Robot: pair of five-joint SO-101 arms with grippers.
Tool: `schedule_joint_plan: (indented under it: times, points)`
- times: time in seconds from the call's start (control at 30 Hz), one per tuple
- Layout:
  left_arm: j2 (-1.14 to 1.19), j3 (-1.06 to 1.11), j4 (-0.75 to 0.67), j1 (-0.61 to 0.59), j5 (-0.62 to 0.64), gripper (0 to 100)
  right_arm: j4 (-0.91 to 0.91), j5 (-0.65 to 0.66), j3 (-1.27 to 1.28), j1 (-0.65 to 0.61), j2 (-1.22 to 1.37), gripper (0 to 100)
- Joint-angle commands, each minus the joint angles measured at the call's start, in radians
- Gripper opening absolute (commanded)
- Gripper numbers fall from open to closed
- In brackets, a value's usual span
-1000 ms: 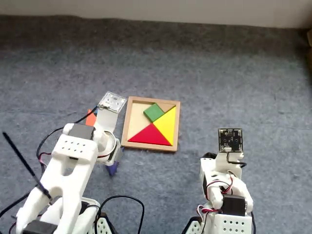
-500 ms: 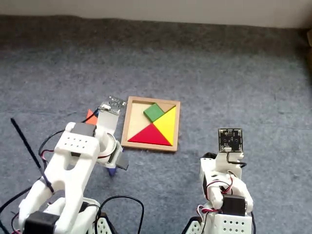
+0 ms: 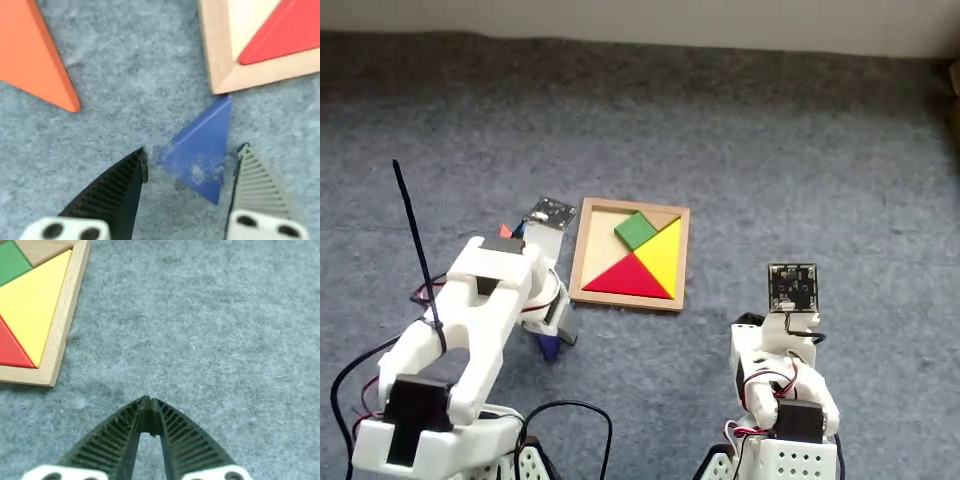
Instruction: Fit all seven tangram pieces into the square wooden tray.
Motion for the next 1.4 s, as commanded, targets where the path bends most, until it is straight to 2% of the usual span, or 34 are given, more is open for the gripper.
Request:
schedule_joint_plan:
  times: [0.0, 0.33, 0.43, 0.57, 0.73, 0.87, 1.37]
  points:
    - [0.001, -0.039, 0.011, 0.064, -0.028, 22, 0.004, -0.005, 0.105, 0.015, -0.004, 1.1]
    - [-0.044, -0.022, 0.014, 0.074, -0.031, 17, 0.004, -0.005, 0.105, 0.015, -0.004, 1.1]
    - [-0.151, -0.016, 0.078, 0.074, -0.034, 17, 0.004, -0.005, 0.105, 0.016, -0.004, 1.1]
    - [-0.343, -0.013, 0.166, 0.074, -0.106, 16, 0.004, -0.005, 0.105, 0.016, -0.004, 1.1]
    - [-0.461, -0.031, 0.181, 0.068, -0.117, 16, 0.004, -0.005, 0.105, 0.016, -0.004, 1.1]
    - [-0.394, -0.119, 0.181, 0.068, -0.160, 16, 0.004, -0.005, 0.105, 0.016, -0.004, 1.1]
    - [0.142, -0.651, 0.189, 0.074, -0.299, 17, 0.004, -0.005, 0.105, 0.016, -0.004, 1.1]
